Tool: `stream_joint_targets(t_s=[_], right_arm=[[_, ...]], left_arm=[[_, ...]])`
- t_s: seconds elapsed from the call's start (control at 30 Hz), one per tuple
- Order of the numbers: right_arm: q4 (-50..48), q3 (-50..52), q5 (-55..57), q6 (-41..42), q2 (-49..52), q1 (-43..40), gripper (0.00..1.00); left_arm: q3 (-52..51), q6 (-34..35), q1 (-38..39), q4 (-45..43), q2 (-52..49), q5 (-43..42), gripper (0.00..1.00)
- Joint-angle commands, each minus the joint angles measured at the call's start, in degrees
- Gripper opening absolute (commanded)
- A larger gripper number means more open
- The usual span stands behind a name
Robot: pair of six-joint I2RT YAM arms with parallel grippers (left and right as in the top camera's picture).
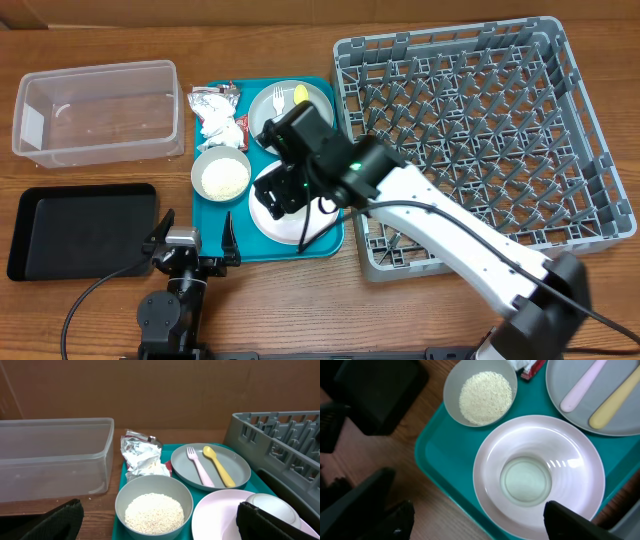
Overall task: Sort waste into correct bins and load items into the dishwasher rack
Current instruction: 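Reach the right gripper over the white plate and grasp the white cup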
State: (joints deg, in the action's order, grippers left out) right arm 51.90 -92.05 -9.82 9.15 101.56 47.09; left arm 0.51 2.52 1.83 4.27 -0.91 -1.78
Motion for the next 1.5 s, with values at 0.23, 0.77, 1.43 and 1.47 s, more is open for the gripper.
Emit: stream_joint_targets(t_s=[0.23,0.77,1.43,1.47], right_arm=[[-1.62,-1.29,13.62,-1.4,11.34,2.38,0.86],[-2.49,-1.16,12.37,-1.95,15.28,2.34,0.77],[2.64,-5.25,15.8,-1.68,7.04,2.34,0.61],[3.5,-5.92,15.8,-1.68,5.99,2.32,0.6]], left_arm=[[-0.24,-1.09,-0.31,-0.02,0.2,-0.61,1.0],[-0.24,-1.09,-0.31,-0.02,0.2,-0.61,1.0],[-0.24,-1.09,-0.31,-0.02,0.2,-0.61,1.0],[-0.24,-1.09,-0.31,-0.02,0.2,-0.61,1.0]])
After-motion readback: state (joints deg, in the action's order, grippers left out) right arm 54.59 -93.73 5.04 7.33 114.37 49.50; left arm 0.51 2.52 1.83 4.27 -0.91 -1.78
